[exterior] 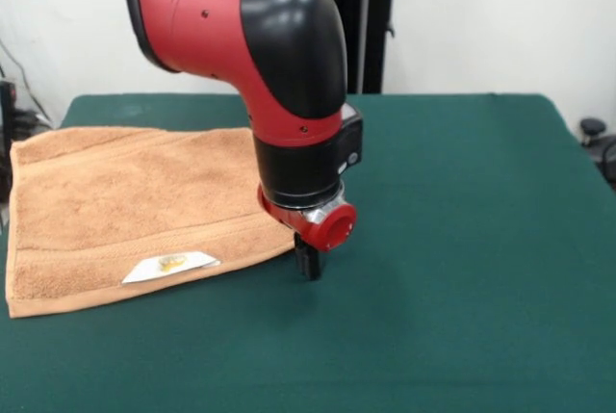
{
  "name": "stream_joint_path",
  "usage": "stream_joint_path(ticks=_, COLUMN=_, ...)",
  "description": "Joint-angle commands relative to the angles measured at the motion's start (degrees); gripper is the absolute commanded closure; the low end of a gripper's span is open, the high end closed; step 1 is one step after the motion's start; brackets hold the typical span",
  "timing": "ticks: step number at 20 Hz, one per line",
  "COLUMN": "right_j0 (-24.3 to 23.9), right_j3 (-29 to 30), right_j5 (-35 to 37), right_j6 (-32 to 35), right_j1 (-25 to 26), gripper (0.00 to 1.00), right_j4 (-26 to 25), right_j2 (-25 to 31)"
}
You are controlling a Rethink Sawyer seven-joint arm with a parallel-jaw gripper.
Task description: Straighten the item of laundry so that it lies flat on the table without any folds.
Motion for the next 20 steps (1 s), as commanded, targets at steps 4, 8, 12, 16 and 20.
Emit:
stream_joint_path(ticks=4, right_j0=2.8, right_j3=2.1, right_j5=-4.3, right_j6=14.0, right_j1=5.9, gripper=1.00, right_j4=4.9, right_j2=2.7)
stream_joint_path(ticks=8, right_j0=2.8, right_j3=2.8, right_j5=-3.0, right_j6=12.7, right_j1=4.0, gripper=1.00, right_j4=4.2, right_j2=1.6)
stream_joint_path(ticks=12, right_j0=3.3, right_j3=3.0, right_j5=-1.5, right_j6=12.3, right_j1=2.7, gripper=1.00, right_j4=3.6, right_j2=0.4)
stream_joint_path(ticks=16, right_j0=2.7, right_j3=4.0, right_j5=-0.4, right_j6=11.5, right_j1=1.5, gripper=1.00, right_j4=3.4, right_j2=0.5)
stream_joint_path(ticks=20, right_j0=1.6, right_j3=5.3, right_j5=1.4, right_j6=10.7, right_j1=-0.5, gripper=1.00, right_j4=3.3, right_j2=1.0)
